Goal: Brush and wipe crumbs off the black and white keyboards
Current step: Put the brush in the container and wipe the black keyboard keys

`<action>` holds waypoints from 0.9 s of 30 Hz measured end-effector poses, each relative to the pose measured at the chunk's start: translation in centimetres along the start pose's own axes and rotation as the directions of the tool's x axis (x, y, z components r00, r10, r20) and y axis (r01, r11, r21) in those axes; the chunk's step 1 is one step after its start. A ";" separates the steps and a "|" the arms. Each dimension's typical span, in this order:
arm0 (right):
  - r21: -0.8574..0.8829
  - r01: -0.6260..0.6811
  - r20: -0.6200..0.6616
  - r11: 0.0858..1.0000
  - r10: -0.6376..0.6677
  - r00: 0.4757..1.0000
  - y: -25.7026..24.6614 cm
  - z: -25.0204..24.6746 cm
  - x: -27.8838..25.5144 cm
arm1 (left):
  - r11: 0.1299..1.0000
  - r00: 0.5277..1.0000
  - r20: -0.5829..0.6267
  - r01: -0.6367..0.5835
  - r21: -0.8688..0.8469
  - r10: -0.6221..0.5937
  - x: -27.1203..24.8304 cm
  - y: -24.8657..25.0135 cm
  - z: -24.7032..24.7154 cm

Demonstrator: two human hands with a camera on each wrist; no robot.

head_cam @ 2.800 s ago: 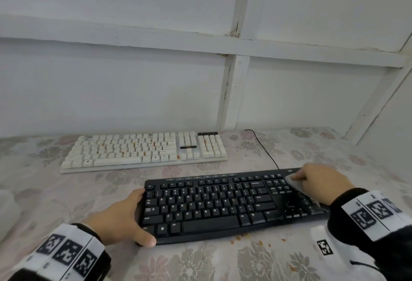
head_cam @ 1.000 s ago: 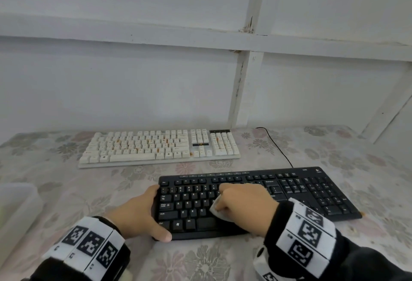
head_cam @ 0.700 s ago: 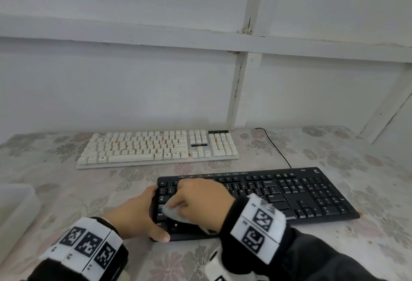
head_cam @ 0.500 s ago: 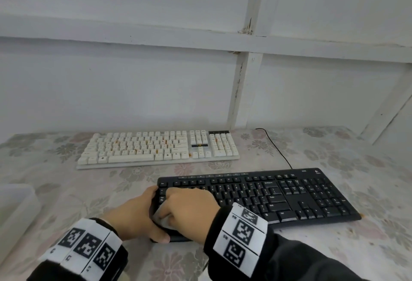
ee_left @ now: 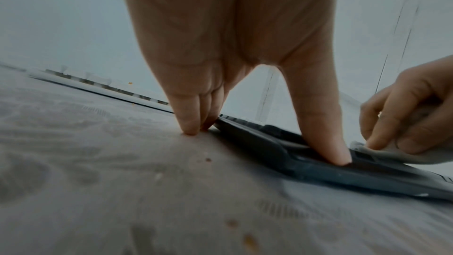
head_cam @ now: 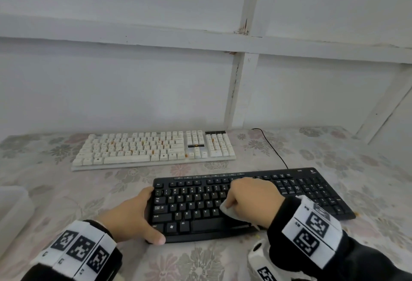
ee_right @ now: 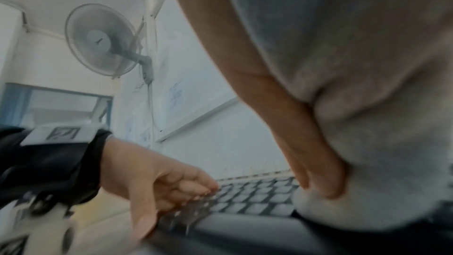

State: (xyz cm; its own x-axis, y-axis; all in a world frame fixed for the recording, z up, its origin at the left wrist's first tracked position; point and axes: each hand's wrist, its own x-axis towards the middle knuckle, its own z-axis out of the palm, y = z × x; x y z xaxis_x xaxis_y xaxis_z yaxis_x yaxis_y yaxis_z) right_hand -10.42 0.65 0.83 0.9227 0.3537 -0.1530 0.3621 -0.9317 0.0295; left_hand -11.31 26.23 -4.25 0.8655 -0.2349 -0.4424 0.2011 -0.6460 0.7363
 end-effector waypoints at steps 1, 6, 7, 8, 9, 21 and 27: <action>0.059 0.025 -0.006 0.998 -0.025 1.000 -0.1 -0.2 0.0 | 1.000 1.000 -0.003 -0.003 0.000 0.003 0.0 0.0 0.0; 0.079 0.167 -0.074 0.983 -0.162 0.984 -2.2 1.1 -0.7 | 1.000 1.000 -0.017 -0.019 0.000 0.019 0.1 0.0 0.1; 0.045 0.172 -0.084 0.984 -0.168 0.982 -2.0 1.6 -0.9 | 1.000 1.000 -0.017 -0.022 -0.002 0.022 0.2 0.0 0.1; 0.019 0.162 -0.080 0.987 -0.160 0.984 -1.5 1.8 -1.1 | 1.000 1.000 -0.016 -0.025 -0.006 0.025 0.2 -0.1 0.1; 0.006 0.140 -0.073 0.990 -0.139 0.988 -0.9 1.9 -1.3 | 1.000 1.000 -0.014 -0.026 -0.009 0.026 0.2 -0.1 0.1; -0.140 -0.110 -0.051 0.984 0.104 0.993 7.0 1.5 -3.3 | 1.000 1.000 -0.002 -0.023 -0.005 0.023 0.2 -0.2 0.0; -0.117 -0.199 0.002 0.973 0.201 0.980 7.1 -0.1 -2.5 | 1.000 1.000 0.004 -0.010 -0.004 0.010 0.2 -0.1 0.1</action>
State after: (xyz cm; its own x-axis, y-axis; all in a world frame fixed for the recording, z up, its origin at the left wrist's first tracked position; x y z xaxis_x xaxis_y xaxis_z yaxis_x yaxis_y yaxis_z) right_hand -10.20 -6.83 1.51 0.9764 0.1592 -0.1460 0.1839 -0.9673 0.1748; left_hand -11.19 26.18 -4.42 0.8656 -0.2439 -0.4374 0.1945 -0.6411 0.7424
